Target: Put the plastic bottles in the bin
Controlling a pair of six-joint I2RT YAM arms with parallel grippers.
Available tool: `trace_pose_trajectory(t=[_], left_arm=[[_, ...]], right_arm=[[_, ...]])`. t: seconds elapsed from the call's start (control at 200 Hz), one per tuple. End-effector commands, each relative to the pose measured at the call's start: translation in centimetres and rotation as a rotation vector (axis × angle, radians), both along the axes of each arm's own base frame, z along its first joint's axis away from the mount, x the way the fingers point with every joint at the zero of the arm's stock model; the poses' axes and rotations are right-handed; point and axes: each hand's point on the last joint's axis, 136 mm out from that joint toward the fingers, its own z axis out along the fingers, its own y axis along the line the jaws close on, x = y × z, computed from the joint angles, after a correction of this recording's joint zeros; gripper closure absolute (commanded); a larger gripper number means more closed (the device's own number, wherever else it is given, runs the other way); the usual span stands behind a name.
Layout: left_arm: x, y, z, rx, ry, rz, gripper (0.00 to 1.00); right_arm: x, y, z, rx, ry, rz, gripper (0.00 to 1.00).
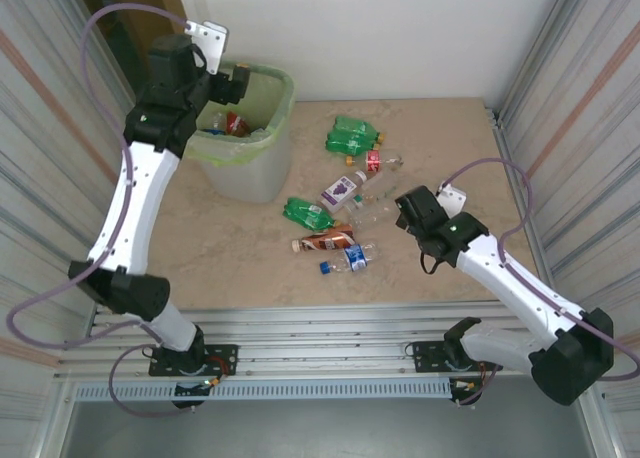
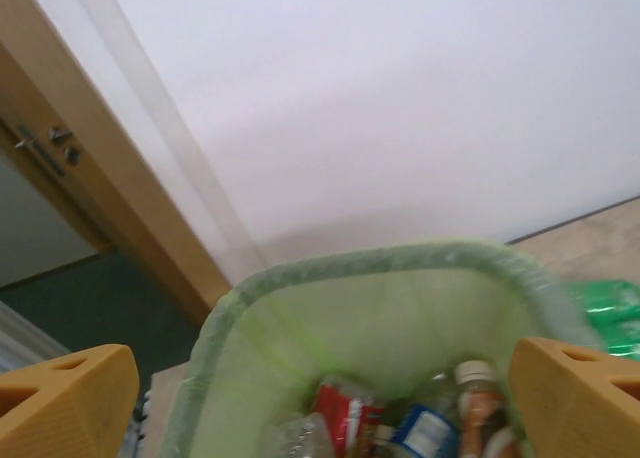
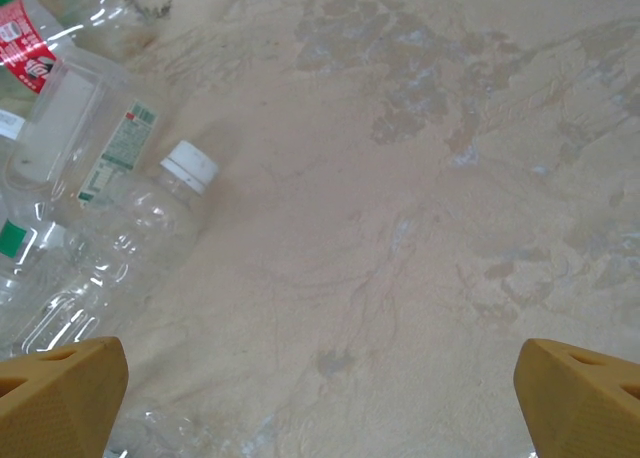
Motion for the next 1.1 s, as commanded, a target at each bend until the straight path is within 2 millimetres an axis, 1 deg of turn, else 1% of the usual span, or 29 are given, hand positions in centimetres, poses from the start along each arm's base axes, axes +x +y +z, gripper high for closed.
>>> trace_pose_trajectory(t=[0.0,0.1,0.271,0.351,0.416,0.441,0.536,0.621,0.691,0.857,0.927,1.097], left_arm=[[-2.8,-1.9,1.1,-0.07,-0.026,-0.043,0.02],[-5.1,-3.6,1.1,-0.08,-0.041,-0.075,0.01],[-8.3,-6.8,0.5,-0.119,-0.039,-0.149,0.01],[-9.7,-8.3,-0.1,-0.134,-0.023,-0.195,0.01],[-10.9,-9.5,-0.8,-0.147,-0.006,-0.239,0.01],[-11.3,-9.9,-1.2,-0.152,0.006,-0.259,0.01],[-12.9,-11.5,-3.6,-0.182,0.064,-0.361,0.01],[-14.1,-12.3,-5.6,-0.228,0.106,-0.422,0.01],[-15.4,-13.4,-7.8,-0.234,0.165,-0.51,0.01],[-17.8,-14.6,-12.2,-0.26,0.286,-0.602,0.01],[-18.3,-15.0,-14.6,-0.246,0.336,-0.604,0.01],[-20.7,-17.1,-20.7,-0.168,0.449,-0.645,0.01]], right_arm=[[-0.2,-1.4,1.9,-0.034,-0.037,-0.029,0.02],[-0.4,-2.1,2.1,-0.038,-0.036,-0.045,0.02],[-1.0,-3.4,2.2,-0.032,-0.038,-0.086,0.02],[-1.3,-3.9,2.1,-0.019,-0.041,-0.1,0.02],[-1.4,-4.2,1.6,-0.015,-0.028,-0.111,0.02],[-1.7,-4.4,2.0,0.0,-0.046,-0.115,0.02],[-2.1,-4.8,1.9,0.013,-0.046,-0.128,0.02],[-2.4,-5.1,1.8,0.016,-0.043,-0.135,0.02],[-2.7,-5.4,1.6,0.019,-0.036,-0.142,0.02],[-2.9,-5.8,1.2,0.029,-0.022,-0.159,0.02],[-2.8,-5.9,1.0,0.033,-0.015,-0.165,0.02],[-2.5,-5.8,0.7,0.046,0.0,-0.174,0.02]])
